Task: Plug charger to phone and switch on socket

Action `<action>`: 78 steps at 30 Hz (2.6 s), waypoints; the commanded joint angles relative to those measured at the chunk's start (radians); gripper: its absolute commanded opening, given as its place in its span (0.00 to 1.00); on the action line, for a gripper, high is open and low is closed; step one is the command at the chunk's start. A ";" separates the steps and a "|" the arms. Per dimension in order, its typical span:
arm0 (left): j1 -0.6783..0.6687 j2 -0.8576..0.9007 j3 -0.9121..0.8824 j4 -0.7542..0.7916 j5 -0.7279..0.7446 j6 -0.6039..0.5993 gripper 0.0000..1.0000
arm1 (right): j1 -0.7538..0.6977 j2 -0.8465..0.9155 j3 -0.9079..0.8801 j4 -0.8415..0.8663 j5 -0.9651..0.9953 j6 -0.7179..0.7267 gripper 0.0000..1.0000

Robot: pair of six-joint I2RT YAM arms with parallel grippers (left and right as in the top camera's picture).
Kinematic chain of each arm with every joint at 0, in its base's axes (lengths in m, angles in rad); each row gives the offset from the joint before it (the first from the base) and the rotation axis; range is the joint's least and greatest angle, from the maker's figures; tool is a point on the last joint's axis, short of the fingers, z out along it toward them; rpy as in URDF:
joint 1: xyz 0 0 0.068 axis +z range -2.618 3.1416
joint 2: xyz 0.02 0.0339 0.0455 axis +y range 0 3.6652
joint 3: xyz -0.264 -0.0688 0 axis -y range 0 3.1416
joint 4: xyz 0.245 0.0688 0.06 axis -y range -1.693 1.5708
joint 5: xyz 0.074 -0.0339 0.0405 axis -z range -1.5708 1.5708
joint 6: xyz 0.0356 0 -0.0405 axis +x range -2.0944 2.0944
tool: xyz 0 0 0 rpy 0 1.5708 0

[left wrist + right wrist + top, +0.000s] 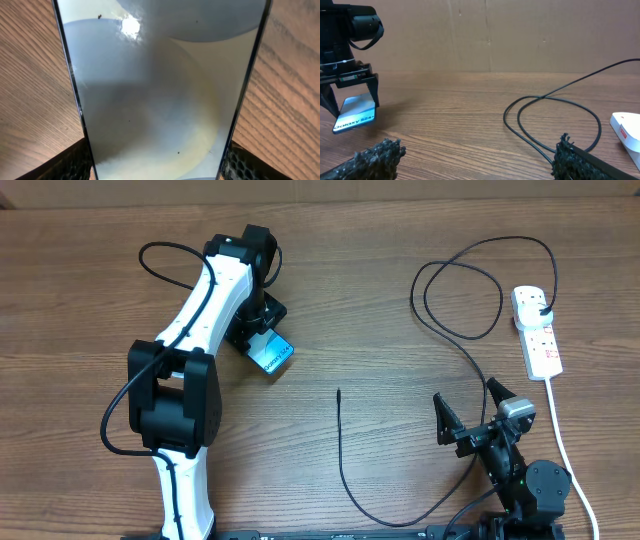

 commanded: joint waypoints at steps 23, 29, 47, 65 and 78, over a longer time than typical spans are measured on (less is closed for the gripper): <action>-0.007 0.007 0.034 0.106 0.197 -0.013 0.05 | 0.003 -0.010 0.000 0.103 -0.033 -0.003 1.00; -0.007 0.007 0.034 0.109 0.201 -0.007 0.04 | 0.003 -0.010 0.011 0.101 -0.038 -0.003 1.00; -0.006 0.007 0.034 0.109 0.201 -0.007 0.04 | 0.002 0.520 0.332 0.062 -0.145 -0.064 1.00; -0.006 0.007 0.034 0.103 0.204 -0.008 0.04 | 0.003 1.365 0.752 0.127 -0.816 -0.052 1.00; -0.007 0.007 0.034 0.114 0.249 -0.034 0.04 | 0.003 1.392 0.751 0.200 -0.642 0.376 1.00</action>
